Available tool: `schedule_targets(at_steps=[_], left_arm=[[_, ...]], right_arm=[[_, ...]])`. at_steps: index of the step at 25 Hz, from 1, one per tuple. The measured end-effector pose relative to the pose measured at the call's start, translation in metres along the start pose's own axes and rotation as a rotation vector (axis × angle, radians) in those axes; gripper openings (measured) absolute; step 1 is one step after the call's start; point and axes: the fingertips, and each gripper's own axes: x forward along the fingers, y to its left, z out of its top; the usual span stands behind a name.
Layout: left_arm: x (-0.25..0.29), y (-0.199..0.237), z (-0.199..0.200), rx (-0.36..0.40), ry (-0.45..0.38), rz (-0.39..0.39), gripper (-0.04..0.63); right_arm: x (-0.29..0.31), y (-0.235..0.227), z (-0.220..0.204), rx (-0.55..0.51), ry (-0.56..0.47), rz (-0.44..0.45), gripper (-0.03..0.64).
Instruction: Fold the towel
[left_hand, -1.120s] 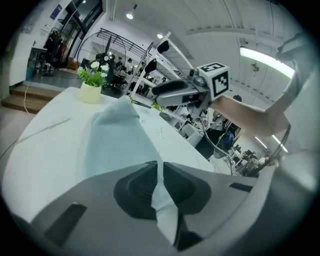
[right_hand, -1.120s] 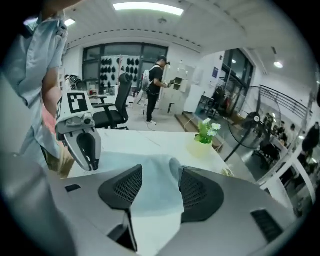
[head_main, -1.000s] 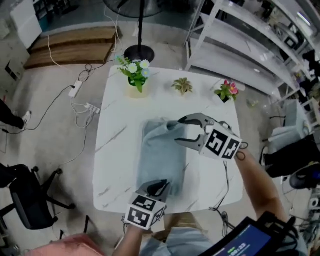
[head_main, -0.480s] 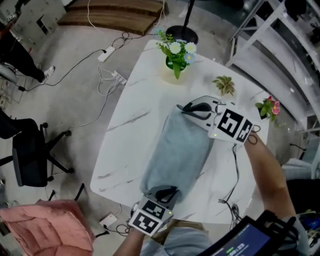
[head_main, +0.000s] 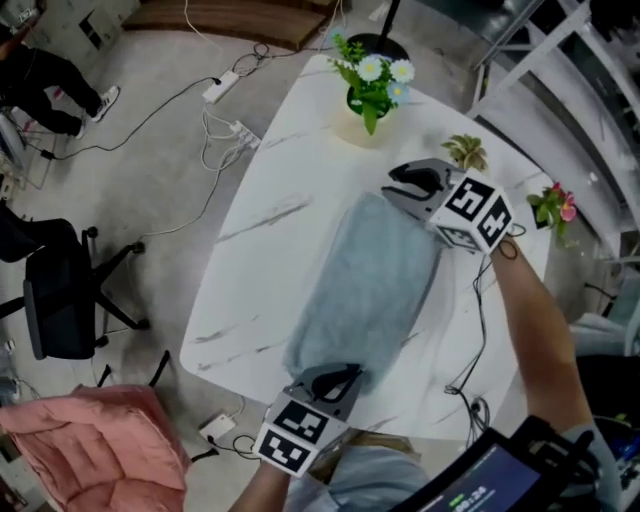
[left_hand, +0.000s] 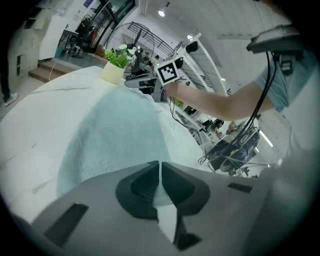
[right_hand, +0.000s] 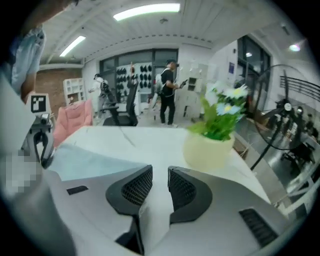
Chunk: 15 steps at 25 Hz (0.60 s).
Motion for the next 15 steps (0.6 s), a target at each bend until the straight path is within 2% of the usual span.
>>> schedule_targets(at_steps=[2,5,8,10,12,15], left_arm=[[-0.019,-0.001,0.017,0.009,-0.056,0.006,0.021],[-0.035,0.014,0.023,0.096,-0.048,0.077,0.02],[-0.036,0.041,0.001,0.163,0.055,0.142,0.02],[-0.039,0.055,-0.014,0.182,0.112,0.163,0.02],[-0.043,0.06,-0.021,0.175,0.124,0.155,0.02],[-0.042,0.062,-0.022,0.163,0.117,0.146,0.02]], right_arm=[[-0.03,-0.007,0.031,0.047,-0.091,-0.061,0.115],[-0.066,0.032,0.046,0.043,-0.109,-0.039,0.112],[-0.065,0.092,0.01,0.034,-0.03,0.039,0.104],[-0.056,0.112,-0.026,0.053,0.039,0.05,0.098],[-0.054,0.112,-0.057,0.101,0.081,0.023,0.083],[-0.06,0.098,-0.082,0.189,0.089,0.001,0.083]])
